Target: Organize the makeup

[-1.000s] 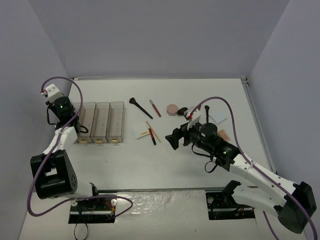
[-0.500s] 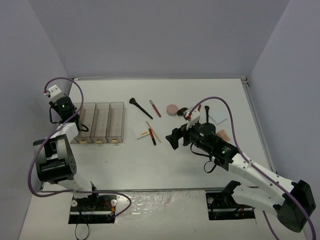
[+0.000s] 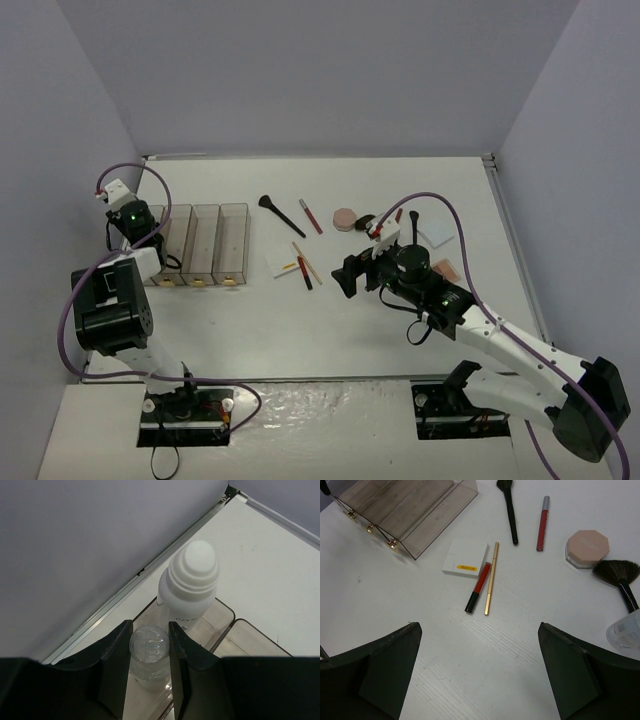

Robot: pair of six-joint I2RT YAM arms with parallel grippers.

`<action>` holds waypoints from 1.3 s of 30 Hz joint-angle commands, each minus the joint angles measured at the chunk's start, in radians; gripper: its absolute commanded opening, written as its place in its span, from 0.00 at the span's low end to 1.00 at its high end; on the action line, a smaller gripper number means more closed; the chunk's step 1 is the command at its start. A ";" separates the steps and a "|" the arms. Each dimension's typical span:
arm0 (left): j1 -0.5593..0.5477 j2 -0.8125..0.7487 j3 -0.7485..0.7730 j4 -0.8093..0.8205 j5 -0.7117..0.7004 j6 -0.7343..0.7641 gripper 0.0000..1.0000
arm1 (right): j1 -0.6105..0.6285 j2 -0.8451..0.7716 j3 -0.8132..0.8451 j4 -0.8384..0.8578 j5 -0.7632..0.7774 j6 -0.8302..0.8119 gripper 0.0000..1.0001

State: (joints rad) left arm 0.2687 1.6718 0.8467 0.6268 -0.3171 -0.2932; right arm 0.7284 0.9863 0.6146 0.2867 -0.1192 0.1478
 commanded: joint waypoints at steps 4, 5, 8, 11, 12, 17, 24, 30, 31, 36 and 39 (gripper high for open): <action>0.003 -0.026 0.023 0.076 -0.015 -0.005 0.16 | 0.006 0.000 0.003 0.074 0.016 -0.013 1.00; 0.003 -0.027 0.024 0.075 -0.011 -0.006 0.22 | 0.006 -0.001 0.004 0.074 0.020 -0.013 1.00; 0.002 -0.039 0.032 0.047 -0.008 -0.009 0.40 | 0.005 -0.005 -0.001 0.074 0.028 -0.009 1.00; 0.001 -0.067 0.040 0.011 -0.010 -0.023 0.62 | 0.005 -0.008 -0.004 0.072 0.031 -0.006 1.00; 0.001 -0.082 0.042 0.002 -0.010 -0.031 0.71 | 0.005 -0.009 -0.004 0.071 0.032 -0.005 1.00; -0.005 -0.151 0.063 -0.081 -0.006 -0.047 0.89 | 0.005 -0.020 0.000 0.062 0.044 0.005 1.00; -0.006 -0.325 0.095 -0.242 0.010 -0.078 0.96 | 0.006 -0.057 0.004 0.055 0.095 0.020 1.00; -0.013 -0.514 0.160 -0.483 0.099 -0.112 0.97 | 0.004 -0.099 -0.056 0.150 0.268 0.037 1.00; -0.015 -0.545 0.175 -0.547 0.128 -0.119 0.97 | 0.003 -0.109 -0.075 0.180 0.303 0.050 1.00; -0.065 -0.699 0.194 -0.769 0.328 -0.116 0.97 | 0.000 -0.101 -0.135 0.205 0.546 0.141 1.00; -0.118 -0.802 0.140 -0.819 0.483 -0.118 0.97 | -0.004 -0.054 -0.202 0.299 0.669 0.171 0.98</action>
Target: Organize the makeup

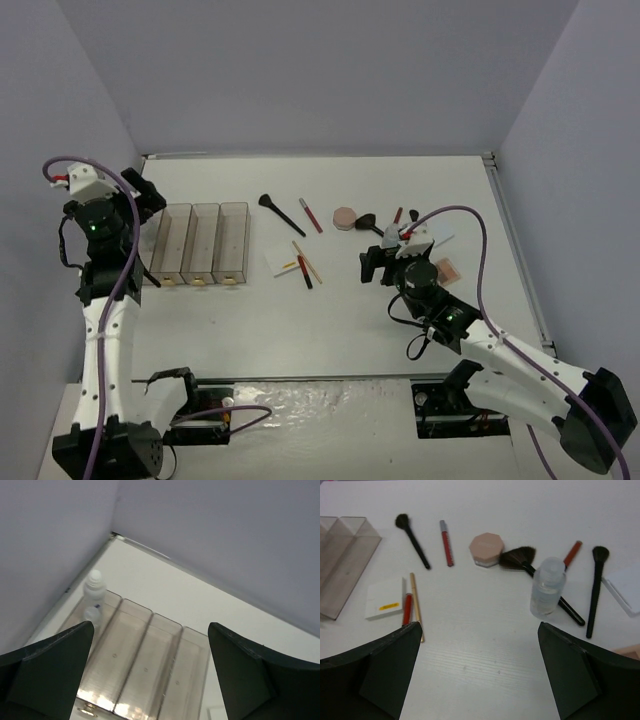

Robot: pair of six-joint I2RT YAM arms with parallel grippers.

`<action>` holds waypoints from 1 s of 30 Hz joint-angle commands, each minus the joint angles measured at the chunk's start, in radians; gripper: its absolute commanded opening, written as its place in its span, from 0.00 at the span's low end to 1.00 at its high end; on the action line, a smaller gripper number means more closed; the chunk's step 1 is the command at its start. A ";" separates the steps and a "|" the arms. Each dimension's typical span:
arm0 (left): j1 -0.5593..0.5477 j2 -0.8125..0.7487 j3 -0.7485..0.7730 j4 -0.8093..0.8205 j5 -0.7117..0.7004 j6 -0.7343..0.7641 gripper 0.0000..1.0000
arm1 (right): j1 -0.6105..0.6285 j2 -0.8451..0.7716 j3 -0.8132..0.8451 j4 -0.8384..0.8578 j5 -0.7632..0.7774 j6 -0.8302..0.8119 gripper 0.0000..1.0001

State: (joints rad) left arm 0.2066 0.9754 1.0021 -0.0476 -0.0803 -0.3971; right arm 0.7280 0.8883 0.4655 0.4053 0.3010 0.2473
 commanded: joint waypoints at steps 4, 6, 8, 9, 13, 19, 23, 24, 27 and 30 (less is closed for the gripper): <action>-0.126 -0.202 -0.082 -0.223 0.329 0.005 0.97 | -0.031 0.151 -0.095 0.320 0.275 0.079 0.93; -0.149 -0.249 -0.110 -0.259 0.361 0.029 0.97 | -0.064 0.242 -0.111 0.418 0.259 0.087 0.93; -0.151 -0.288 -0.148 -0.281 0.381 0.046 0.97 | -0.122 0.331 -0.117 0.502 0.218 0.102 0.93; -0.151 -0.304 -0.163 -0.290 0.381 0.052 0.97 | -0.151 0.370 -0.120 0.544 0.193 0.101 0.93; -0.171 -0.325 -0.169 -0.319 0.365 0.075 0.97 | -0.210 0.500 -0.100 0.656 0.144 0.042 0.91; -0.173 -0.320 -0.163 -0.327 0.367 0.077 0.97 | -0.245 0.681 -0.049 0.795 0.083 -0.056 0.89; -0.173 -0.320 -0.166 -0.324 0.381 0.072 0.97 | -0.264 0.771 -0.029 0.882 0.032 -0.087 0.84; -0.174 -0.319 -0.166 -0.324 0.382 0.072 0.97 | -0.266 0.790 -0.027 0.907 0.022 -0.095 0.83; -0.174 -0.316 -0.168 -0.327 0.384 0.072 0.97 | -0.271 0.813 -0.003 0.907 0.028 -0.094 0.78; -0.176 -0.312 -0.168 -0.323 0.387 0.068 0.97 | -0.282 0.831 0.007 0.925 0.034 -0.092 0.78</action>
State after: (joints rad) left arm 0.0338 0.6544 0.8024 -0.4156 0.2880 -0.3336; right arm 0.4585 1.7167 0.4159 1.1742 0.3308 0.1749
